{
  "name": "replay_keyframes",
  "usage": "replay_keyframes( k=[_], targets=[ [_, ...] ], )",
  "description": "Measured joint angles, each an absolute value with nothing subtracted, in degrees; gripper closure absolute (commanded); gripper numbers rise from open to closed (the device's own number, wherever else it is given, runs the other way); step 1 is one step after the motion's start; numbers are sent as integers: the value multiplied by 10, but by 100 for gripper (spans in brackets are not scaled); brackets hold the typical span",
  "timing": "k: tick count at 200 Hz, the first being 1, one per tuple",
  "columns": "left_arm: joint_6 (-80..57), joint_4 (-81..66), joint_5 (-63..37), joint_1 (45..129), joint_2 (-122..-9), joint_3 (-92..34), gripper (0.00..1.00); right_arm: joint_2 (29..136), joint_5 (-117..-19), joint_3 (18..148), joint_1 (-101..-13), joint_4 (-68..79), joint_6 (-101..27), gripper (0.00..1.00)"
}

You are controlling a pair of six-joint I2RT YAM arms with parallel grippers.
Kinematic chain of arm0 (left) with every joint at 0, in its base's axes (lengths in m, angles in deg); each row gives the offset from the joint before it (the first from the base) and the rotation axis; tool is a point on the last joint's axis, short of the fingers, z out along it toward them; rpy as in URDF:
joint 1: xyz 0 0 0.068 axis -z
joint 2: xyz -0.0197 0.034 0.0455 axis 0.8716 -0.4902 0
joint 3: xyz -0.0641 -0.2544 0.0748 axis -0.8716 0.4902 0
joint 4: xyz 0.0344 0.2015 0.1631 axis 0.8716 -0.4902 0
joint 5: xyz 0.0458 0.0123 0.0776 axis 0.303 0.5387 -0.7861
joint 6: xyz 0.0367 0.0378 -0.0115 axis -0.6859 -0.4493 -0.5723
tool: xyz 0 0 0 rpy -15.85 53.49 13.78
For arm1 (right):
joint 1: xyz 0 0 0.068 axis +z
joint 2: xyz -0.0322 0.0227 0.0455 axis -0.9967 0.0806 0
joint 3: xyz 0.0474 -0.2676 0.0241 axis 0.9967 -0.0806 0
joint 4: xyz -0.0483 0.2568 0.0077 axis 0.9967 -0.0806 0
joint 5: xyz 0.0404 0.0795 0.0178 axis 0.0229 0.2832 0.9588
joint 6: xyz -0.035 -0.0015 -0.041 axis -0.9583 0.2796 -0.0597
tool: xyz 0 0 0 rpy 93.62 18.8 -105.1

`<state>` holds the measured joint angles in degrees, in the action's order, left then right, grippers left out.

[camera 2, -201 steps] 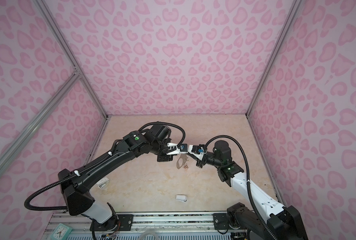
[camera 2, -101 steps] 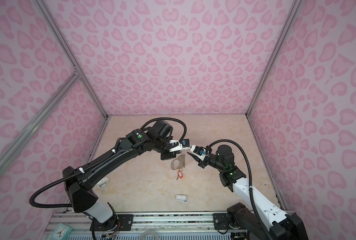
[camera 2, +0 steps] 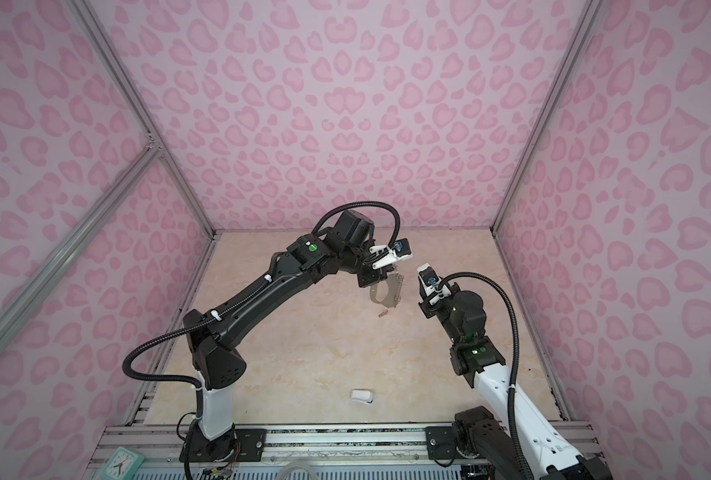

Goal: Put the keys on the keyring
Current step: 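Open the right gripper to release the plate while the left holds the blue-tagged key, then lower the plate with the left gripper onto the table while the right arm withdraws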

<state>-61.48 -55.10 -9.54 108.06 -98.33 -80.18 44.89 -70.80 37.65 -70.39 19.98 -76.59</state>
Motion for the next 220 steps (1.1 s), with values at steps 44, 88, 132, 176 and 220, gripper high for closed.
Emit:
replay_keyframes(
  k=[44, 88, 132, 176, 220],
  targets=[
    [-590, -515, -98, 1038, -988, -645, 97, 445, -725, 370, -707, 178, -751, 69],
    [-595, -500, -131, 1025, -984, -522, 97, 449, -718, 361, -704, 164, -742, 69],
    [-620, -506, -198, 1003, -979, -449, 97, 454, -712, 349, -694, 158, -741, 69],
    [-639, -510, -233, 999, -979, -421, 97, 480, -705, 356, -684, 151, -748, 69],
    [-657, -514, -253, 991, -979, -403, 97, 513, -702, 369, -681, 149, -756, 69]
  ],
)
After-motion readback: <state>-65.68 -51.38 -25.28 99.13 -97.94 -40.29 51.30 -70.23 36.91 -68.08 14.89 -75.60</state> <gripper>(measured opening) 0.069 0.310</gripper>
